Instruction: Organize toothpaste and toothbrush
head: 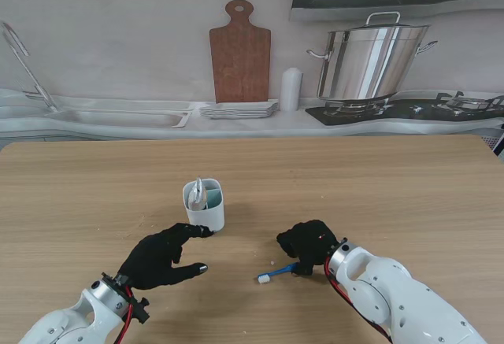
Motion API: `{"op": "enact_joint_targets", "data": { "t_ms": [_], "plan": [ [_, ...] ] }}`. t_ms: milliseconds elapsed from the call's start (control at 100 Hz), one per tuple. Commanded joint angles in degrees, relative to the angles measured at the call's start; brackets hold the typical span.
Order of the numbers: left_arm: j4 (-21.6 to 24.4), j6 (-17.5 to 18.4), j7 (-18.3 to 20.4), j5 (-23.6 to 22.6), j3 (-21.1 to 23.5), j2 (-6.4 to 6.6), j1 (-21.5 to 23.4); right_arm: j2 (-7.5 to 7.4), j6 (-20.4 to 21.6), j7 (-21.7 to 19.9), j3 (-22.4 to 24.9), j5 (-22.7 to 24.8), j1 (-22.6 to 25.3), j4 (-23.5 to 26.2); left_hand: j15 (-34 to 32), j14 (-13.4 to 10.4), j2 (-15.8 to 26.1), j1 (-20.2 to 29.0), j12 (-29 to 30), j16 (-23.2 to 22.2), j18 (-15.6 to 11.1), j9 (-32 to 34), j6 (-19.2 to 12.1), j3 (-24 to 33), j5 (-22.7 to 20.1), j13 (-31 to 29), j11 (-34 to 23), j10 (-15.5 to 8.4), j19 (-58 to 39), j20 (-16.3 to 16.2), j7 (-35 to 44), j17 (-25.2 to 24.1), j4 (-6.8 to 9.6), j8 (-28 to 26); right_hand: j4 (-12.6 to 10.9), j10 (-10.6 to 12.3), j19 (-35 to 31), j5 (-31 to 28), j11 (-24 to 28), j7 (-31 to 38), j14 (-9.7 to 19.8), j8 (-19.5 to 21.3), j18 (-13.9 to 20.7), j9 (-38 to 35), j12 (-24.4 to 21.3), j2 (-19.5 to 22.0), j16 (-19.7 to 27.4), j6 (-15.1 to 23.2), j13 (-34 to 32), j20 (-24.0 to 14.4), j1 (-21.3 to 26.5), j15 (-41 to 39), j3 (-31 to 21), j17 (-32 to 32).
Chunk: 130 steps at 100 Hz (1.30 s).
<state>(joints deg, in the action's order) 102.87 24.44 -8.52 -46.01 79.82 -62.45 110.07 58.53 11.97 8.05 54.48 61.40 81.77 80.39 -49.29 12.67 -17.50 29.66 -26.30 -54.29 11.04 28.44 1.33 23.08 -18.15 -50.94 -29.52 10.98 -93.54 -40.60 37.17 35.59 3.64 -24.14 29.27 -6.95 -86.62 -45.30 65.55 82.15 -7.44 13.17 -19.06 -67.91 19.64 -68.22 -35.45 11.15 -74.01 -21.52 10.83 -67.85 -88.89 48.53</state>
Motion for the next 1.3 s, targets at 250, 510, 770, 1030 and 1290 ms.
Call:
{"op": "enact_joint_targets", "data": {
  "t_ms": [250,510,770,1030,1290],
  "plan": [
    [0.9,-0.1,0.7,-0.1,0.0,-0.10,0.8,-0.48,0.3,-5.4,-0.5,1.1,4.1,-1.4,-0.1,2.1,1.4,0.7,0.6,1.1,-0.1,1.4,0.5,0.7,-1.3,-1.0,-0.6,-0.5,0.0,-0.7,0.3,-0.7,0.00,0.1,-15.8,-0.5,-0.7,-0.8,2.6,3.0,0.7,2.8,-1.5,-0.2,1.6,-4.2,-1.5,-0.4,-0.5,-0.1,20.0,-1.2,-1.1,-1.8],
    [0.8,-0.2,0.6,0.0,-0.1,-0.12,0.8,-0.56,2.0,-8.3,1.2,-0.2,4.9,-0.2,0.0,2.2,1.4,0.8,0.6,1.1,-0.1,1.6,0.6,0.7,-1.4,-1.0,-0.6,-0.4,0.0,-0.7,0.3,-0.6,0.00,0.1,-20.6,1.2,1.5,0.9,1.8,3.9,0.5,6.7,-1.0,3.1,2.5,-2.9,-1.2,2.9,3.1,-0.2,20.2,0.9,-1.1,-5.2],
    [1.2,-0.2,0.5,-0.2,0.3,-0.13,1.1,-0.31,1.9,-10.4,2.4,-3.0,5.5,0.5,-0.1,2.0,1.4,0.7,0.5,1.1,-0.1,1.9,0.5,0.7,-1.5,-1.1,-0.7,-0.5,-0.1,-0.7,0.4,-0.6,0.00,0.1,-22.0,0.2,3.7,1.9,-0.4,4.0,-0.8,8.9,-1.3,7.9,1.8,-2.4,0.9,4.0,8.1,-0.7,18.9,3.2,-1.1,-9.5],
    [1.3,0.2,0.2,-0.4,0.3,-0.16,1.1,-0.82,3.9,-9.8,2.8,0.2,6.2,1.3,-0.1,2.0,1.4,0.8,0.5,1.1,-0.1,2.1,0.5,0.8,-1.5,-1.2,-0.8,-0.5,-0.1,-0.7,0.4,-0.5,0.01,0.1,-13.1,-2.1,3.8,2.2,-2.1,2.0,0.4,3.0,-0.1,7.3,3.1,-7.2,-0.3,1.3,6.3,-2.6,16.9,3.9,-1.1,-7.8],
    [1.8,0.9,-0.1,-0.9,0.8,-0.17,1.8,-0.95,4.4,-10.2,1.5,0.0,5.6,0.6,-0.1,2.1,1.4,0.8,0.5,1.1,-0.1,2.4,0.3,0.8,-1.8,-1.2,-0.8,-0.4,-0.1,-0.7,0.5,-0.5,-0.01,0.1,-22.8,-1.4,-0.3,-1.9,3.3,5.6,1.9,7.9,-0.2,0.6,5.7,-13.4,0.6,2.9,-1.0,-2.1,21.8,-3.6,-1.1,-1.0]
  ]
}}
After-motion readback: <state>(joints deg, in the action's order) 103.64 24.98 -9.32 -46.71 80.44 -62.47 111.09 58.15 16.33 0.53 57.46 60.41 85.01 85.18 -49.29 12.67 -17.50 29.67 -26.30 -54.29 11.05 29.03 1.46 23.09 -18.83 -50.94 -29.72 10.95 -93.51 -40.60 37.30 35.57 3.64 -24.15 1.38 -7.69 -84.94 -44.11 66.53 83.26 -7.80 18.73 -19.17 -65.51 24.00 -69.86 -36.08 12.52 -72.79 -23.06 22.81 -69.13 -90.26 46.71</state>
